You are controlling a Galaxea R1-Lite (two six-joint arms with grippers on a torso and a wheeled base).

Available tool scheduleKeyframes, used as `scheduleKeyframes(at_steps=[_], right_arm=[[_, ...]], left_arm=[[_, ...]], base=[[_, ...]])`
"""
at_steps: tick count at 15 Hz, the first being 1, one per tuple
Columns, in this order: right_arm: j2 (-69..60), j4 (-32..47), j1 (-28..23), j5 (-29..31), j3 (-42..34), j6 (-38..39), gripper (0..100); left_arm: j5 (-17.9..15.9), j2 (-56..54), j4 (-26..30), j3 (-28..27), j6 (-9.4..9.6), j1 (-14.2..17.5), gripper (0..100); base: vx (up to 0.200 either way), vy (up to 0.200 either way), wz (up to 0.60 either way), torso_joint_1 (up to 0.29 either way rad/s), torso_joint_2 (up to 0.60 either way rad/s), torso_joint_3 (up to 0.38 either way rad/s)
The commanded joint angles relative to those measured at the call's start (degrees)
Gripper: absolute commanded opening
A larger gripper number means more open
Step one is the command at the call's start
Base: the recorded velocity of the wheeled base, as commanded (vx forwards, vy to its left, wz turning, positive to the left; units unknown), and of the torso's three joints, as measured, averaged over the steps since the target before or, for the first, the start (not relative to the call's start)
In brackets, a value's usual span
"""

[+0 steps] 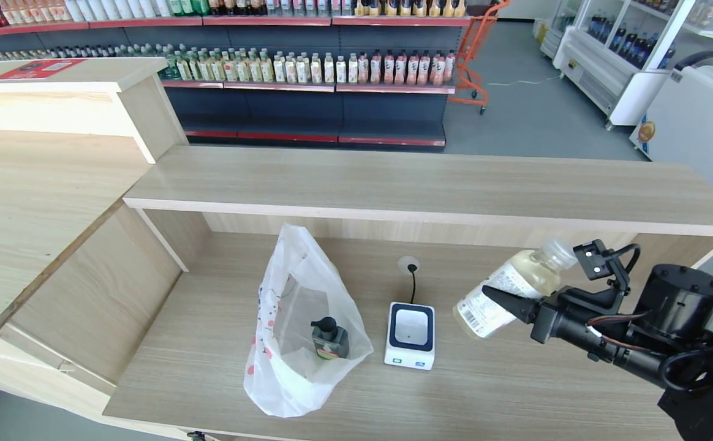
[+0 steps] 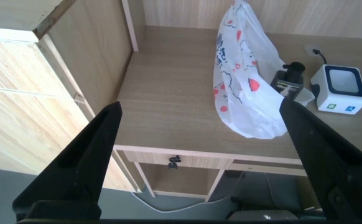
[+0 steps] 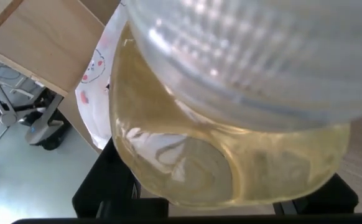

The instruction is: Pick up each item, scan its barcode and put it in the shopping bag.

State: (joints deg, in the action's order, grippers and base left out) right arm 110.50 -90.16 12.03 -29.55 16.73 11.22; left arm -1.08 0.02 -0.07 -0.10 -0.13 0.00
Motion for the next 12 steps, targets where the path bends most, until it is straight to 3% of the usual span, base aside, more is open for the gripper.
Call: scheduleKeyframes(at_steps=[1, 2, 7, 12], right_arm=[[0.0, 0.2, 0.4, -0.2, -0.2, 0.0, 0], [0.2, 0.2, 1.0, -0.2, 0.1, -0.1, 0], [6.2, 0.2, 3.8, 0.2, 3.1, -0.1, 0], [16.4, 2.5, 5.3, 1.2, 17.4, -6.5, 0]], left_arm=[[0.0, 0.0, 0.1, 0.0, 0.05, 0.0, 100], [0.0, 0.0, 0.0, 0.0, -0.13, 0.0, 100], [0.0, 0.0, 0.0, 0.0, -0.04, 0.0, 100], [0.0, 0.0, 0.0, 0.0, -0.04, 0.0, 100]], base=[[0.000, 0.200, 0.00, 0.027, 0.01, 0.002], [0.000, 0.200, 0.00, 0.027, 0.01, 0.002], [0.000, 0.000, 0.00, 0.000, 0.00, 0.000], [0.000, 0.000, 0.00, 0.000, 0.00, 0.000]])
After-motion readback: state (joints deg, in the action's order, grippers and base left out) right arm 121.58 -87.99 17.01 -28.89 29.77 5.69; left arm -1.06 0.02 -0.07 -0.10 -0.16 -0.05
